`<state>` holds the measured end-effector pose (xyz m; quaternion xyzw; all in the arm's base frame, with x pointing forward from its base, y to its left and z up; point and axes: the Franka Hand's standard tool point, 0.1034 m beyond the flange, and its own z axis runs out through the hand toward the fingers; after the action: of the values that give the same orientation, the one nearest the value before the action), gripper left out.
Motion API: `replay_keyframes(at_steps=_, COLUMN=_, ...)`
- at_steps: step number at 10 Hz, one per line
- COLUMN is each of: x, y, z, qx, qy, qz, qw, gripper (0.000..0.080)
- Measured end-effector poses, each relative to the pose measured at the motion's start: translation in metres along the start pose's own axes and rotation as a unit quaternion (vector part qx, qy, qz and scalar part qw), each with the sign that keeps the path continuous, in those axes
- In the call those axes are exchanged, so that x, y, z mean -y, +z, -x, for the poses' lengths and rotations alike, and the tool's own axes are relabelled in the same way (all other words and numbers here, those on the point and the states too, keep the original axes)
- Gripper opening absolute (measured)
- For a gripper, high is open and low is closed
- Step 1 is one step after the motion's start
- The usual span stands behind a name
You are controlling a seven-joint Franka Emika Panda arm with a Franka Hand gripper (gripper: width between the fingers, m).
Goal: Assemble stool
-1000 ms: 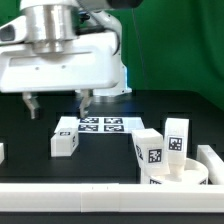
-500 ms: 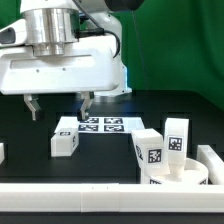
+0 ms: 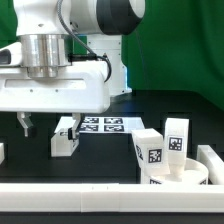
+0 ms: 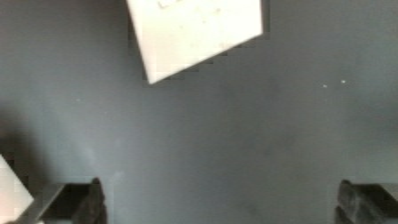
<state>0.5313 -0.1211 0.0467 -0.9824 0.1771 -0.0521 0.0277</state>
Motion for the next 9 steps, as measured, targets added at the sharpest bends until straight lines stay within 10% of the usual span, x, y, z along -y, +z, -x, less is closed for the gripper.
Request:
replay_keyframes(at_steps=4, x=0.006, y=0.005, z=0.013, qx=0.128, qy=0.001, qz=-0.030, qw=0.991, gripper=0.0649)
replay_keyframes(at_steps=9, x=-0.001, y=0.005, z=0.010, qx=0.296, qy=-0.013, qz=-0.022, qw=0.955, gripper=0.0649)
